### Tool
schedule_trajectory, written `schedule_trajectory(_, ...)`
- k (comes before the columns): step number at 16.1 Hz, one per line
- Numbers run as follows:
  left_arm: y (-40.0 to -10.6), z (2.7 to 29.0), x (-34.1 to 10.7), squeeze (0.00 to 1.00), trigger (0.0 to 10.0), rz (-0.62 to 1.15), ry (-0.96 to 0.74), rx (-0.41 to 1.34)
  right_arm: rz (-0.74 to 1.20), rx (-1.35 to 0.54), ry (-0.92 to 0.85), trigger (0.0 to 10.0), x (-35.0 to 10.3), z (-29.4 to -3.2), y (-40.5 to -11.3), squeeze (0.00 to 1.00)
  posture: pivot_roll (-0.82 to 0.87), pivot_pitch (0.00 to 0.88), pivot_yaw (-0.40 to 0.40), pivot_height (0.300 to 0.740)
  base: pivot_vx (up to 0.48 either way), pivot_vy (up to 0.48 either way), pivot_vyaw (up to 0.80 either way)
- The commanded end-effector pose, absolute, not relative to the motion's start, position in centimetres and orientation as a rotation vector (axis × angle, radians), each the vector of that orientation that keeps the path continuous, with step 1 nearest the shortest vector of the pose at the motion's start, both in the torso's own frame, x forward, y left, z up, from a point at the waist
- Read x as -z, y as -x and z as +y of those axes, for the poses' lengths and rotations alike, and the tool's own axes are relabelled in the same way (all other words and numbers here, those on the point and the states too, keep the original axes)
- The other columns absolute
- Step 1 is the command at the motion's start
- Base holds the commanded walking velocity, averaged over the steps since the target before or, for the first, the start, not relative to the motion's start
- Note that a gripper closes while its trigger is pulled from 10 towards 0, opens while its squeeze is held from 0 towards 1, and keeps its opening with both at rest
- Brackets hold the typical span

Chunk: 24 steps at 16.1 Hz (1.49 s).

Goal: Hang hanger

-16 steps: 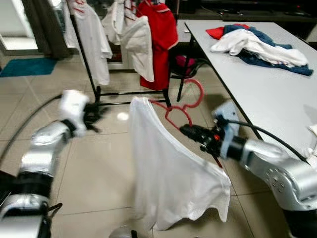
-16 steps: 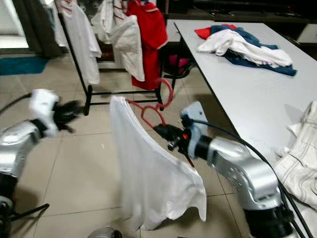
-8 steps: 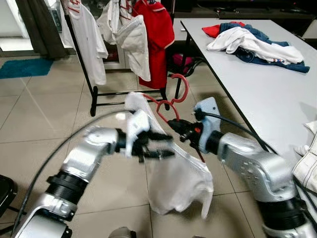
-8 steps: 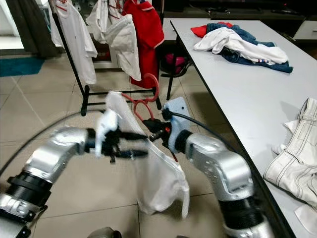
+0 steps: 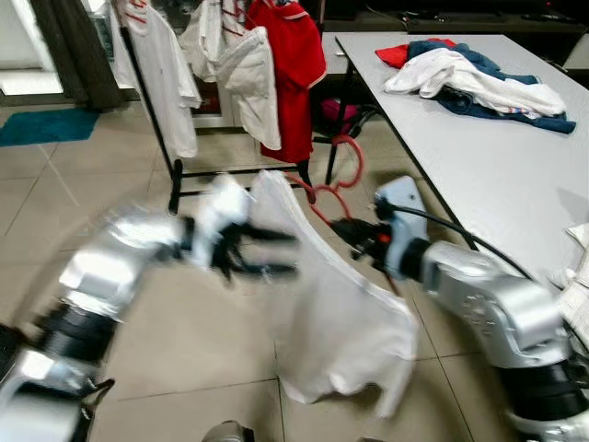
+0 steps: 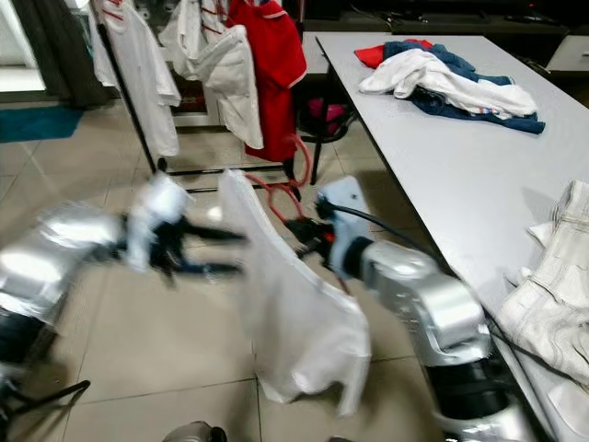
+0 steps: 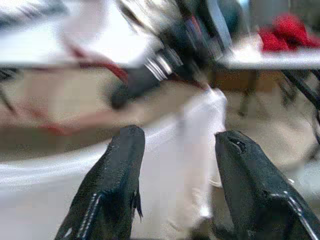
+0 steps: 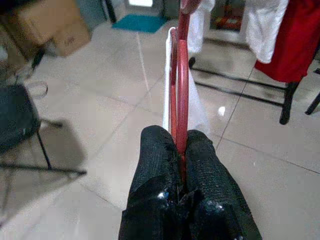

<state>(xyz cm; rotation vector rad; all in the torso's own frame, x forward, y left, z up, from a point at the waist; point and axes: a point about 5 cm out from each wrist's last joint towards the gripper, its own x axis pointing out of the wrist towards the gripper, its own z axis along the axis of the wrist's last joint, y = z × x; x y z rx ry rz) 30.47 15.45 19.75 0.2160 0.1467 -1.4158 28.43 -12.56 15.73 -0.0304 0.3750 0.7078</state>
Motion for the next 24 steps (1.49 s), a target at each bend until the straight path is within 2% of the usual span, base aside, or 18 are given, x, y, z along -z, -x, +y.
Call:
schedule_trajectory(1,-30.9,15.5,-21.3,1.00,10.0,0.091,-0.211,1.407,0.335,-0.765,0.046,10.0,-16.5,-12.0,-28.1,0.00,-0.05,0.000,-0.013,0.740,0.000,0.000,0.00)
schedule_trajectory(3,-32.3,16.7,-23.2,1.00,10.0,0.058,-0.288,1.377,0.321,-0.879,0.092,10.0,-17.0,-11.3,-27.4,0.00,-0.03,0.000,-0.014,0.740,0.000,0.000,0.00)
schedule_trajectory(7,-32.6,16.8,-22.8,0.98,10.0,0.140,-0.415,1.467,0.286,-0.982,0.113,10.0,-17.5,-10.6,-26.8,0.00,-0.03,0.000,-0.004,0.740,0.000,0.000,0.00)
schedule_trajectory(8,-32.8,16.9,-22.5,0.00,10.0,0.179,-0.458,1.513,0.267,-1.034,0.123,10.0,-17.9,-10.2,-26.3,0.00,-0.03,0.000,0.009,0.740,0.000,0.000,0.00)
schedule_trajectory(13,-33.9,16.2,-21.6,0.00,10.0,0.209,-0.519,1.565,0.236,-1.144,0.136,10.0,-18.2,-9.5,-25.0,0.00,-0.04,0.000,0.024,0.740,0.000,0.000,0.00)
schedule_trajectory(14,-34.0,15.7,-21.2,0.00,0.0,0.229,-0.505,1.606,0.232,-1.163,0.136,10.0,-18.2,-9.4,-24.7,0.00,-0.04,0.000,0.030,0.740,0.000,0.000,0.00)
schedule_trajectory(24,-33.7,15.2,-20.2,0.00,0.0,0.301,-0.466,1.667,0.243,-1.161,0.135,10.0,-18.0,-9.9,-24.7,0.00,-0.04,0.000,0.014,0.740,0.000,0.000,0.00)
